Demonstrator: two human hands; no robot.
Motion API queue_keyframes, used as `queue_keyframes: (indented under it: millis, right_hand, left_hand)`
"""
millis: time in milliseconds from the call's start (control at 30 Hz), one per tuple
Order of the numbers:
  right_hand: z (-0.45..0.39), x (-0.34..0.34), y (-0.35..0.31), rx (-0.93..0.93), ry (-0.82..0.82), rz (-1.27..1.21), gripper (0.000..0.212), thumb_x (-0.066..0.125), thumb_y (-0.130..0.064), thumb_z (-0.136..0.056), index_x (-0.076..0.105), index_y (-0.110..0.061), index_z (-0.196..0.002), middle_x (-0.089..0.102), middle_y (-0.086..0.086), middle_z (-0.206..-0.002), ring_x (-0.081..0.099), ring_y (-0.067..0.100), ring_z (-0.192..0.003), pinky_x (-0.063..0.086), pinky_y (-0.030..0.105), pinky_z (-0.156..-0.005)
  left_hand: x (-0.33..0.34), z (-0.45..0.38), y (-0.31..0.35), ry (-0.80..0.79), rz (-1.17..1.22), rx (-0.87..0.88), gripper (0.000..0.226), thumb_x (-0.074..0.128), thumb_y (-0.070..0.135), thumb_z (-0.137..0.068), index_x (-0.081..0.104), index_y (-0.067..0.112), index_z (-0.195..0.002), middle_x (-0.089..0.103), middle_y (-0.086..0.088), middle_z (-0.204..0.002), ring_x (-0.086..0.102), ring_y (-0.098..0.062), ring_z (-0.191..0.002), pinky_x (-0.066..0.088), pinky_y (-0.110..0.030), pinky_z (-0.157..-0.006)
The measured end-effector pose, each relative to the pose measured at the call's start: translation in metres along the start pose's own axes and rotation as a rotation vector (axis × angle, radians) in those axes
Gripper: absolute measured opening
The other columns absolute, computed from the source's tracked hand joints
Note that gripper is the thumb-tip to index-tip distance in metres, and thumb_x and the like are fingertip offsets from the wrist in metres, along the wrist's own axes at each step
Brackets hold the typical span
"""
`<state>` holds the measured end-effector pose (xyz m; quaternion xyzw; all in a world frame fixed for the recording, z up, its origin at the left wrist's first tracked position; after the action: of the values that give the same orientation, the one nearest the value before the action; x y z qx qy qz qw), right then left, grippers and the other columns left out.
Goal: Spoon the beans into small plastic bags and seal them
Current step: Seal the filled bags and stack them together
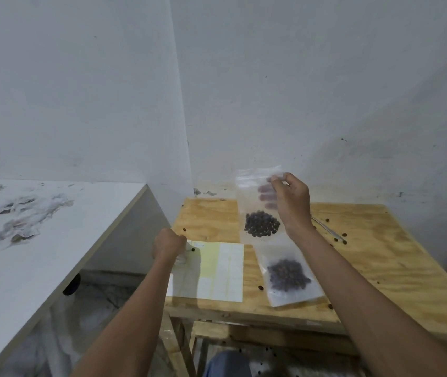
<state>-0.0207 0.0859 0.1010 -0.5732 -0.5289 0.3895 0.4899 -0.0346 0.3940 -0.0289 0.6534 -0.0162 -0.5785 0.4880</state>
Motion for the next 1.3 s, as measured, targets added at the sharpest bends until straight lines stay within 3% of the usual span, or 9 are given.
queue_keyframes:
  millis: [133,300,500,867,967,1033,1100,1200,1300]
  right_hand:
    - [-0.001,-0.002,0.005,0.000,0.003,0.010,0.016,0.055,-0.020,-0.103,0.067,-0.009,-0.100,0.078,0.004,-0.082,0.075,0.018,-0.070,0.058,0.031,-0.060]
    - [-0.003,0.000,0.007,-0.008,0.002,0.009,0.014,0.057,-0.018,-0.102,0.068,-0.010,-0.098,0.078,0.002,-0.079,0.077,0.023,-0.074,0.060,0.033,-0.061]
    - [-0.006,-0.002,0.002,0.000,0.026,-0.016,0.014,0.056,-0.020,-0.102,0.067,-0.017,-0.094,0.079,0.001,-0.079,0.077,0.024,-0.076,0.062,0.037,-0.064]
    - [-0.011,-0.021,-0.003,-0.004,0.026,-0.021,0.020,0.068,-0.022,-0.098,0.062,-0.008,-0.110,0.074,0.009,-0.100,0.077,0.023,-0.083,0.062,0.035,-0.066]
    - [-0.012,-0.020,-0.002,0.007,-0.003,0.020,0.053,0.081,-0.024,-0.087,0.057,-0.002,-0.129,0.073,0.011,-0.110,0.077,0.022,-0.085,0.063,0.035,-0.069]
    - [-0.012,-0.022,-0.002,-0.003,0.030,0.062,0.062,0.083,-0.027,-0.084,0.056,-0.004,-0.135,0.072,0.010,-0.115,0.075,0.025,-0.091,0.064,0.036,-0.072]
    - [-0.014,-0.026,-0.002,-0.022,0.056,0.082,0.045,0.080,-0.028,-0.086,0.063,-0.006,-0.121,0.073,0.012,-0.111,0.074,0.027,-0.091,0.064,0.035,-0.069]
    - [-0.015,-0.031,-0.003,-0.029,0.067,0.077,0.027,0.075,-0.025,-0.090,0.067,-0.007,-0.108,0.074,0.014,-0.101,0.074,0.030,-0.090,0.063,0.032,-0.064]
    - [-0.018,-0.031,-0.002,-0.026,0.066,0.097,0.031,0.075,-0.027,-0.089,0.064,-0.008,-0.111,0.071,0.013,-0.110,0.071,0.030,-0.096,0.063,0.038,-0.073]
  left_hand:
    - [-0.016,0.000,0.011,0.010,0.267,0.102,0.032,0.061,0.005,-0.087,0.050,0.011,-0.058,0.047,0.000,-0.054,0.044,-0.024,-0.058,0.034,-0.029,-0.059]
    - [-0.046,0.048,0.085,-0.076,0.722,0.445,0.010,0.069,0.012,-0.094,0.067,0.007,-0.085,0.066,-0.007,-0.082,0.059,-0.014,-0.069,0.050,-0.028,-0.061]
    - [-0.035,0.102,0.163,-0.030,0.782,0.737,0.008,0.076,0.013,-0.088,0.071,0.009,-0.085,0.072,-0.003,-0.081,0.065,-0.011,-0.074,0.050,-0.022,-0.066]
    - [-0.004,0.140,0.189,0.129,0.718,0.704,0.009,0.073,0.018,-0.088,0.070,0.013,-0.081,0.069,0.008,-0.074,0.065,-0.007,-0.072,0.055,-0.026,-0.069]
    - [-0.002,0.145,0.192,0.143,0.716,0.723,0.009,0.073,0.018,-0.088,0.068,0.013,-0.081,0.068,0.009,-0.074,0.064,-0.007,-0.071,0.055,-0.031,-0.069]
    - [0.000,0.146,0.193,0.166,0.665,0.747,0.009,0.074,0.021,-0.086,0.066,0.017,-0.085,0.067,0.009,-0.082,0.063,-0.007,-0.080,0.052,-0.031,-0.071]
    - [0.001,0.145,0.193,0.195,0.614,0.723,0.018,0.077,0.028,-0.083,0.062,0.023,-0.091,0.060,0.007,-0.098,0.058,-0.014,-0.096,0.047,-0.030,-0.077]
    - [0.003,0.139,0.192,0.071,0.713,0.612,0.031,0.081,0.027,-0.080,0.057,0.025,-0.099,0.058,0.003,-0.110,0.057,-0.021,-0.101,0.048,-0.030,-0.081]
    - [0.007,0.136,0.193,-0.172,0.853,0.586,0.024,0.076,0.013,-0.086,0.057,0.016,-0.100,0.070,-0.014,-0.095,0.069,-0.029,-0.085,0.057,-0.038,-0.070]
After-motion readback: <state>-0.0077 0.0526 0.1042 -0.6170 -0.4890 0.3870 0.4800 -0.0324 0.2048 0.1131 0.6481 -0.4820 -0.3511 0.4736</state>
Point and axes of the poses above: each hand's wrist, its own z-axis away from the middle knuckle, its own x-axis out of the palm, y = z × x, the point moved 5 cm from there along -z, towards the middle knuckle
